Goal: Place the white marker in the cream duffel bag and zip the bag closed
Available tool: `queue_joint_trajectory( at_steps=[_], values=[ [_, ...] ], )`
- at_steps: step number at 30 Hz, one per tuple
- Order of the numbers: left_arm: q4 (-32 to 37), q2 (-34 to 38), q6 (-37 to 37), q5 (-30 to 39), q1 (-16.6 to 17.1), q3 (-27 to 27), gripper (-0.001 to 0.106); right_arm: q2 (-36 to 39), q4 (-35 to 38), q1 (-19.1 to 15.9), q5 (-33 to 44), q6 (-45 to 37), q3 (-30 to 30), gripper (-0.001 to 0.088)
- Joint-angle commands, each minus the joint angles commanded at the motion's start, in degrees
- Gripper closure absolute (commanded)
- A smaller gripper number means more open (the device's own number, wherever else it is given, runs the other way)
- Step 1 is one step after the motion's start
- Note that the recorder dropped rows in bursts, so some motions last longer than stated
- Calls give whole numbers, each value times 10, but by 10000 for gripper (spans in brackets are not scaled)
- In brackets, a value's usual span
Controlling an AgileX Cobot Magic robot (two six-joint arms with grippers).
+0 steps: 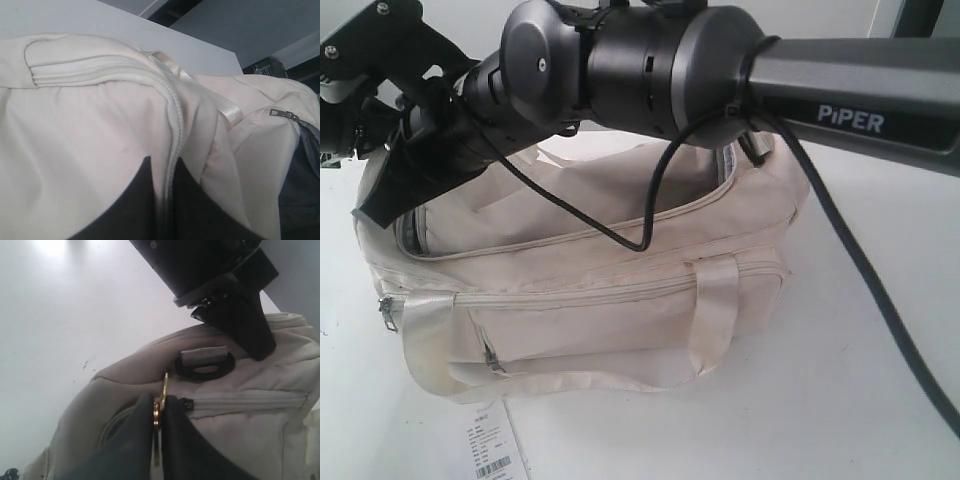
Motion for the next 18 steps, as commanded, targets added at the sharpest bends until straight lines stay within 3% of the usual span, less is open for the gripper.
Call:
queue_joint_trajectory(
  at_steps=[18],
  values=[
    [-1, 0, -5, -1, 0, 0, 1047, -15, 4, 25, 25, 0, 0, 868]
  ],
)
